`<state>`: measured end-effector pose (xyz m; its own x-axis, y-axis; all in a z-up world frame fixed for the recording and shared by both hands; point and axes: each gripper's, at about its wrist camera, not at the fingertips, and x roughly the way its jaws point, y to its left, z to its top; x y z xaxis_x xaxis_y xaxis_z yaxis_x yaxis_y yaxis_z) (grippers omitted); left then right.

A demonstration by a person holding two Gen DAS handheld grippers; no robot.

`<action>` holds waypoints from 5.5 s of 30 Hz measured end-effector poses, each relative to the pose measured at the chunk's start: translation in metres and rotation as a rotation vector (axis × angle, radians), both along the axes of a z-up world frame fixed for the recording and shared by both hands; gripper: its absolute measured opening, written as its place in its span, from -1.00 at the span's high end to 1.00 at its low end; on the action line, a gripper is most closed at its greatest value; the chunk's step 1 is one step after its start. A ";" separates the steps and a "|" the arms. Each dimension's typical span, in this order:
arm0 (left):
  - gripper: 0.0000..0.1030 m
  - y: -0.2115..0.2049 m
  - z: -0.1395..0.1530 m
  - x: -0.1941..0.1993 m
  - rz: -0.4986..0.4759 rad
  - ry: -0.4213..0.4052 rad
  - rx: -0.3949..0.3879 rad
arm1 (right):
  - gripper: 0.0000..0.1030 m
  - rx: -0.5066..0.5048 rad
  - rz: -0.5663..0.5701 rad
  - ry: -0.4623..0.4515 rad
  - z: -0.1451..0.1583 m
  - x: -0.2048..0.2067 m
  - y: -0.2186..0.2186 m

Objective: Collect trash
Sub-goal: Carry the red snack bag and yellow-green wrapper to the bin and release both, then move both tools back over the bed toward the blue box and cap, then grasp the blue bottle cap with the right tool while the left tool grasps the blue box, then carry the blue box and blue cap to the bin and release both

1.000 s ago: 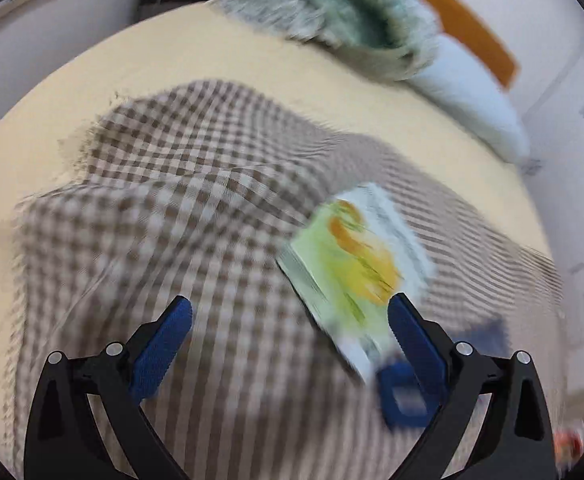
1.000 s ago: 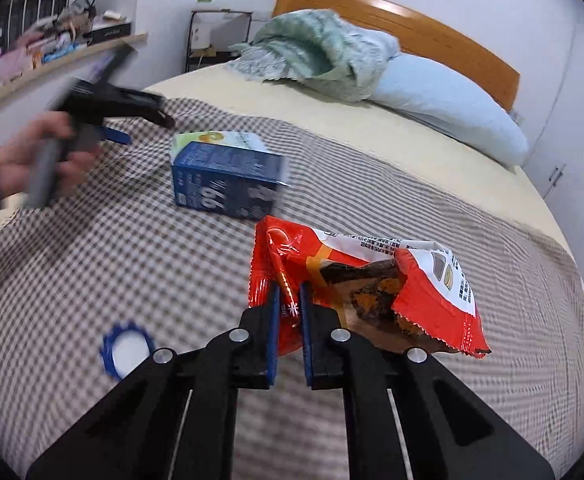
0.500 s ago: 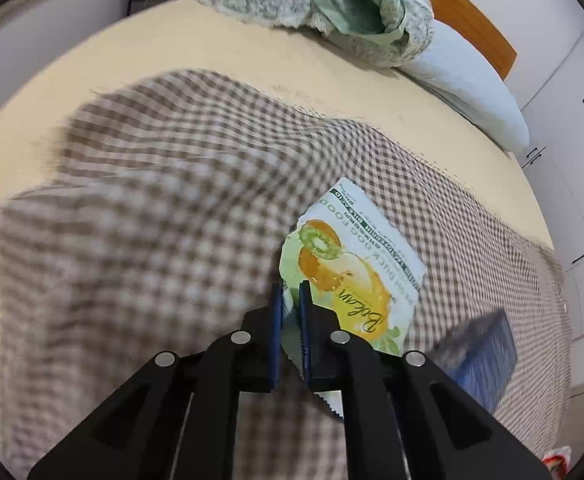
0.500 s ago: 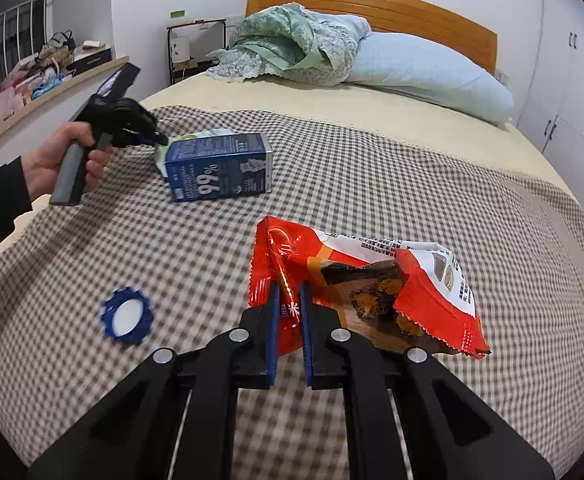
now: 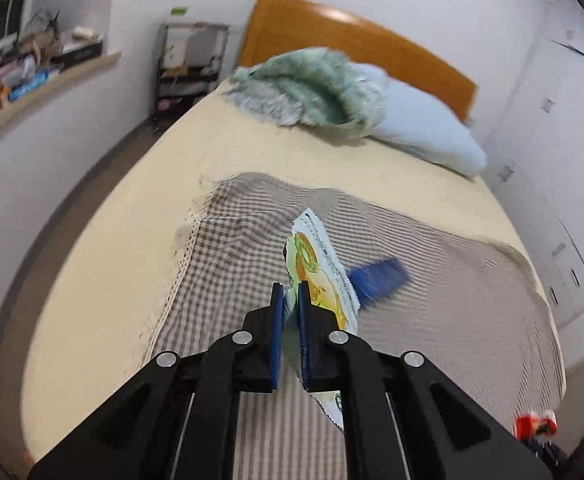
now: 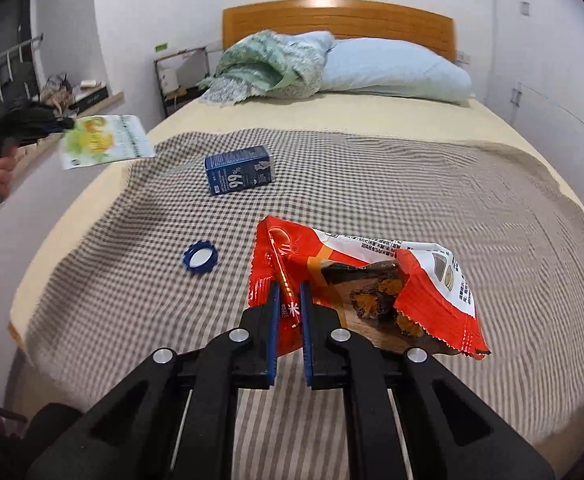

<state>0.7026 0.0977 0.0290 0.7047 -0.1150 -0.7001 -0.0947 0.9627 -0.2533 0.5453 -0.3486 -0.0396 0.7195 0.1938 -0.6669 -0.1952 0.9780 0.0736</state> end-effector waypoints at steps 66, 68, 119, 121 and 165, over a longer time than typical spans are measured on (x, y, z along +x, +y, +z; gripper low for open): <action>-0.19 -0.613 -0.426 -0.362 -0.998 0.652 0.294 | -0.25 0.447 -0.823 0.492 -0.332 -0.408 -0.267; -0.30 -0.606 -0.409 -0.354 -0.989 0.613 0.271 | -0.25 0.449 -0.815 0.500 -0.334 -0.402 -0.262; -0.82 -0.007 -0.176 -0.014 -0.203 0.020 0.123 | 0.00 -0.136 0.138 0.226 -0.172 0.204 0.199; -0.85 -0.015 -0.176 0.010 -0.259 -0.072 0.147 | 0.01 -0.099 0.133 0.202 -0.164 0.204 0.190; -0.12 -0.220 -0.109 -0.115 -0.567 0.032 0.059 | 0.00 -0.016 -0.404 0.134 -0.085 -0.167 -0.125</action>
<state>0.5871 -0.1226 -0.0804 0.5225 -0.4292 -0.7367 0.4344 0.8775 -0.2031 0.3788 -0.4741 -0.1251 0.6425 -0.0969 -0.7601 0.2141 0.9752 0.0567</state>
